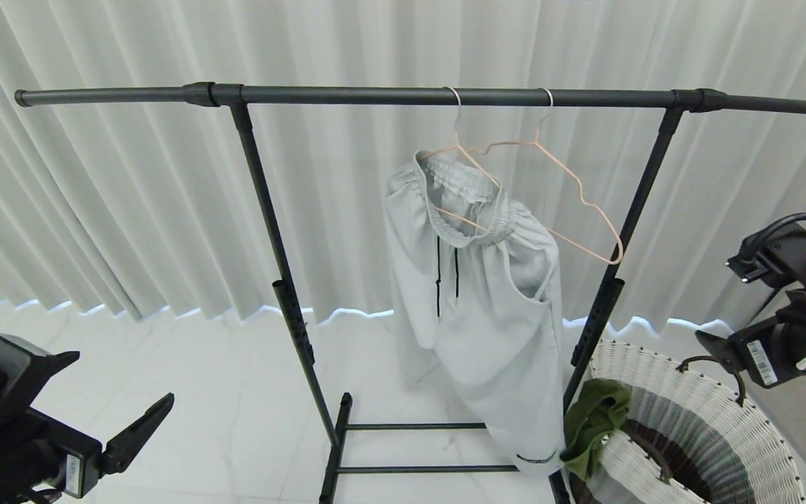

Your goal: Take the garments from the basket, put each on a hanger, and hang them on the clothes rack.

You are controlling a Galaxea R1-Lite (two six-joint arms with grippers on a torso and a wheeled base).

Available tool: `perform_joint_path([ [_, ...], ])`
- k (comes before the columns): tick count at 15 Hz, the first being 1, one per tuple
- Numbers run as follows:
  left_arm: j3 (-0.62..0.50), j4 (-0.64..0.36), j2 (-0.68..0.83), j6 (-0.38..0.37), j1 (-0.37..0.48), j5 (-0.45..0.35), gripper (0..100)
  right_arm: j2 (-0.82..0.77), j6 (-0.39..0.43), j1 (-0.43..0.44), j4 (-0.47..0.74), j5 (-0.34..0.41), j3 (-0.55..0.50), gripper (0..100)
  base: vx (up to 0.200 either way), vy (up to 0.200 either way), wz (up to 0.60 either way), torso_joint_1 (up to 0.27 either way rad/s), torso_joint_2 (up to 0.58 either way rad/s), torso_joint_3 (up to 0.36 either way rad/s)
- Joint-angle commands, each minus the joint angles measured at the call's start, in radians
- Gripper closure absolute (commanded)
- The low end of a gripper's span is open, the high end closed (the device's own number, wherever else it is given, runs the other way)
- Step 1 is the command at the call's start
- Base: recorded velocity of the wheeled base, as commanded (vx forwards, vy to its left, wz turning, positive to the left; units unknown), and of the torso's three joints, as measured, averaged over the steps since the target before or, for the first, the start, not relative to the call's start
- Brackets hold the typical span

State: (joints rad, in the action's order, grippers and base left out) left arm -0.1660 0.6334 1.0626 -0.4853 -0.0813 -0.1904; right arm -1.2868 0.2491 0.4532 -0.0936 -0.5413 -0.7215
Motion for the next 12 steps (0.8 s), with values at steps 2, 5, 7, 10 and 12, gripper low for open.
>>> perform_joint_path([
  [2, 0.003, 0.000, 0.002, 0.044, -0.006, 0.000, 0, 0.055, 0.009, -0.080, -0.018, 0.001, 0.060, 0, -0.200, 0.000, 0.00, 0.000, 0.00, 0.002],
  [5, 0.006, 0.000, 0.004, 0.152, -0.006, 0.000, 0, 0.089, 0.021, -0.137, -0.018, 0.001, 0.094, 0, 0.000, 0.000, 0.00, 0.000, 0.00, 0.000],
  [7, 0.006, 0.000, 0.007, 0.159, -0.006, 0.008, 0, 0.095, 0.019, -0.145, -0.018, 0.000, 0.108, 0, 0.000, 0.000, 0.00, -0.006, 0.03, 0.016],
  [10, 0.019, 0.000, 0.020, 0.237, -0.006, 0.016, 0, 0.095, 0.030, -0.145, -0.018, 0.000, 0.111, 0, 0.000, 0.000, 0.00, -0.159, 0.36, 0.203],
  [12, 0.020, -0.001, 0.022, 0.298, -0.006, 0.034, 0, 0.096, 0.036, -0.148, -0.018, 0.000, 0.111, 0, 0.000, 0.000, 0.00, -0.198, 0.47, 0.264],
])
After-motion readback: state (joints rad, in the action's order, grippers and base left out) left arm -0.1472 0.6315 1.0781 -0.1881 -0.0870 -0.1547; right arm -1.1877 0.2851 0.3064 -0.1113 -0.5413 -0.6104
